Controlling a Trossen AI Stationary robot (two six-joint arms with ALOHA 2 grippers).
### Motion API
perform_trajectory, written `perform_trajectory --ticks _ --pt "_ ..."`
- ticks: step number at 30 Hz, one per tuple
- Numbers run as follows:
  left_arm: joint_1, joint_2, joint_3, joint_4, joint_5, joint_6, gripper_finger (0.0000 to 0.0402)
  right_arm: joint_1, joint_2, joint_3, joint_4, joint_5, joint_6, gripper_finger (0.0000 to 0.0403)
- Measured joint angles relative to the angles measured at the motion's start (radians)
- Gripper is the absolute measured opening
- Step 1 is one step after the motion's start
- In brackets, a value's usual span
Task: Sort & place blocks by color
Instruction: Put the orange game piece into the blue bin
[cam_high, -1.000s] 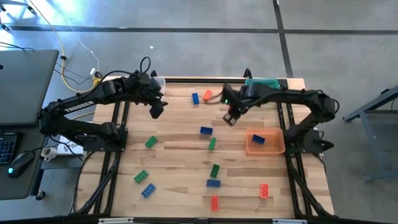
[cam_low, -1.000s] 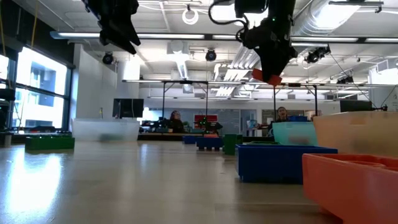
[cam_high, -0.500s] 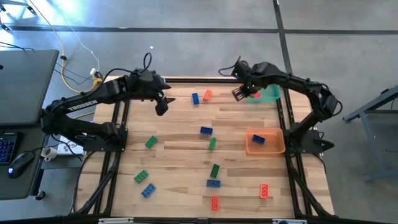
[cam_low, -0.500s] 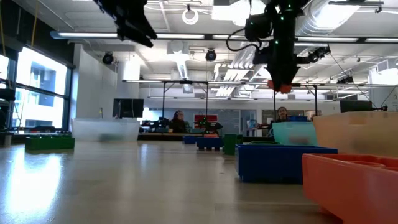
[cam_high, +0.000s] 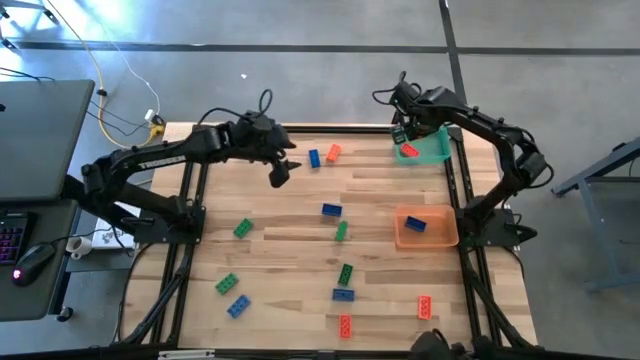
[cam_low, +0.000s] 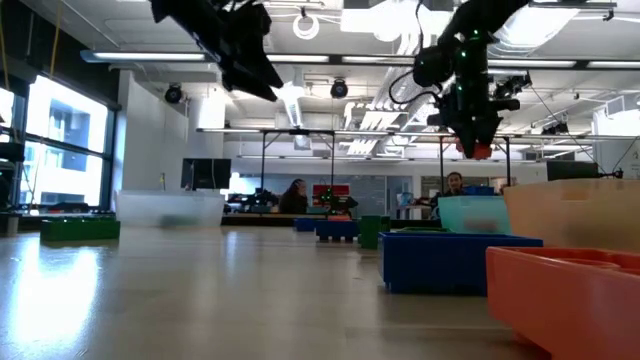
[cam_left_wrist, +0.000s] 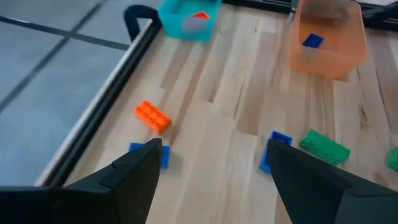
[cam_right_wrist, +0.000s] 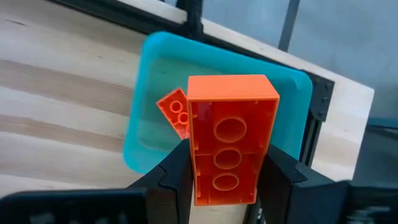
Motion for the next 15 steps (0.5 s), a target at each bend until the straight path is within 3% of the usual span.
perform_trajectory --ticks 15 --pt "-0.028 0.211 0.001 0.200 0.068 0.050 0.0278 -0.117 0.001 -0.232 0.294 -0.052 -0.060 0.0110"
